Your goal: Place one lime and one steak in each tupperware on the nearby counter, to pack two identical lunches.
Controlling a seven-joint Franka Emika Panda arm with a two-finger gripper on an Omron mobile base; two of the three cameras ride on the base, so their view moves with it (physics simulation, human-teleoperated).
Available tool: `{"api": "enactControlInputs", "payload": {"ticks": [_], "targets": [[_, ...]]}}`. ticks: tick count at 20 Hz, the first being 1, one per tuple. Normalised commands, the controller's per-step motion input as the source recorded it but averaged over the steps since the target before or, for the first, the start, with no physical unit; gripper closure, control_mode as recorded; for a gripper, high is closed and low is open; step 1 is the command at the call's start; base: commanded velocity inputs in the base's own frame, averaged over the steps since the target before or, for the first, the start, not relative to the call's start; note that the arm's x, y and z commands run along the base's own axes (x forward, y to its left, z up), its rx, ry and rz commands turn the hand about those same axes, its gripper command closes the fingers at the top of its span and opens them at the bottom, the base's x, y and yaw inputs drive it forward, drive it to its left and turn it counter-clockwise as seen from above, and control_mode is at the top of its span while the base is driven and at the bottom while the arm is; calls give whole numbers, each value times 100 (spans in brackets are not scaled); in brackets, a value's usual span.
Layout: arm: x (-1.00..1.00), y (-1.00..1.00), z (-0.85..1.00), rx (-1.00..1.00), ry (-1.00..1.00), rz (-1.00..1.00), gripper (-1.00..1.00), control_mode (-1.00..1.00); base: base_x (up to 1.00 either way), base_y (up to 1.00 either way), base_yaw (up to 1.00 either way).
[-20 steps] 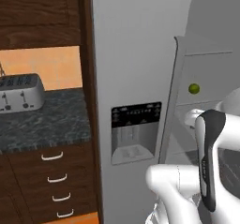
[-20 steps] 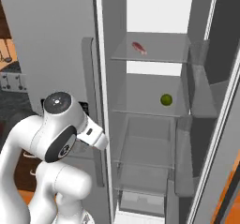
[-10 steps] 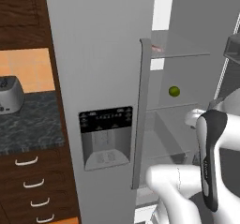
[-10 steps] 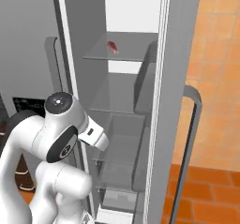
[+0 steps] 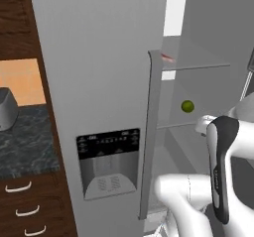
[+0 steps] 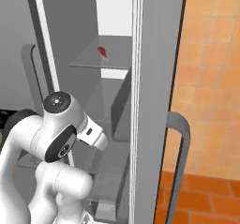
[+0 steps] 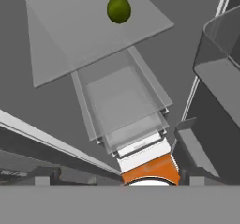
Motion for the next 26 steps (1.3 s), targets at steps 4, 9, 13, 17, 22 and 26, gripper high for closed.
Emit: {"api": "enactControlInputs", "payload": {"ticks": [4,9,13,17,22,26], "targets": [[0,0,0,0,0,0,-100,100,28,-40,4],[0,0,0,0,0,0,-100,100,39,-4,3],[0,0,0,0,0,0,-100,100,44,7,0],[56,3,-63,-13,-9,0,-100,-100,0,0,0],[82,11,-41,-10,-13,-2,-100,-100,0,0,0],[77,2,0,-4,-7,-1,-100,-100,0,0,0]]}}
